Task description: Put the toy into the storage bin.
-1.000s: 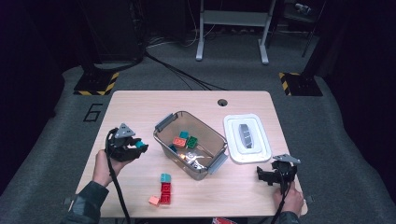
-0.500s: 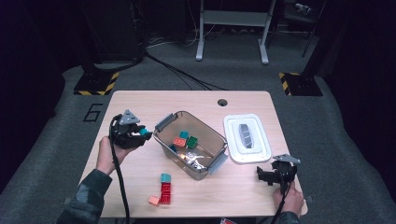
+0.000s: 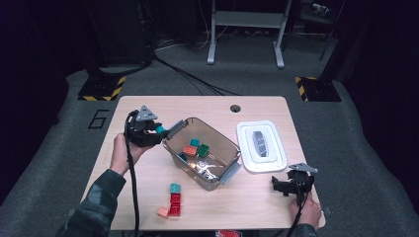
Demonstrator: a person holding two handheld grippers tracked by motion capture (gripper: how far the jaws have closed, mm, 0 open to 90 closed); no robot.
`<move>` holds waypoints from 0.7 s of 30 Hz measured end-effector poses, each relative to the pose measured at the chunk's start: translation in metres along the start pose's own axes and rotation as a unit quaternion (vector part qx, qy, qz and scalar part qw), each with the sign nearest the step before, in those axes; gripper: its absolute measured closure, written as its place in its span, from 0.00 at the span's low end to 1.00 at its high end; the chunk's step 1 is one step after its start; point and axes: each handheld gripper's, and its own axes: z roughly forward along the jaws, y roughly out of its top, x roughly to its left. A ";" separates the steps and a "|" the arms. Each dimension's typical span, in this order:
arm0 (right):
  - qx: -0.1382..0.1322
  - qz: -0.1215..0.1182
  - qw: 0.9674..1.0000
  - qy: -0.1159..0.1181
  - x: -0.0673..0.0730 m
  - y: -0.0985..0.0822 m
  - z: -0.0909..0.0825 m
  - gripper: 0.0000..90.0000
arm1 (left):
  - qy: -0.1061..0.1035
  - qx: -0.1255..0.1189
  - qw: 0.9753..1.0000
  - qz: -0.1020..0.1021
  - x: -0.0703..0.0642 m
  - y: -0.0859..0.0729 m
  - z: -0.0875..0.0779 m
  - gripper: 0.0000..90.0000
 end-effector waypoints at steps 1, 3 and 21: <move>0.000 0.000 1.000 0.000 0.000 0.000 0.000 0.00 | 0.002 -0.003 1.000 0.000 -0.001 0.001 0.002 0.65; 0.000 0.000 1.000 0.000 0.000 0.000 0.000 0.00 | -0.003 -0.001 1.000 -0.001 -0.003 0.004 0.005 0.65; 0.000 0.000 1.000 0.000 0.000 0.000 0.000 0.00 | -0.044 0.044 0.998 -0.004 -0.023 -0.006 0.047 0.65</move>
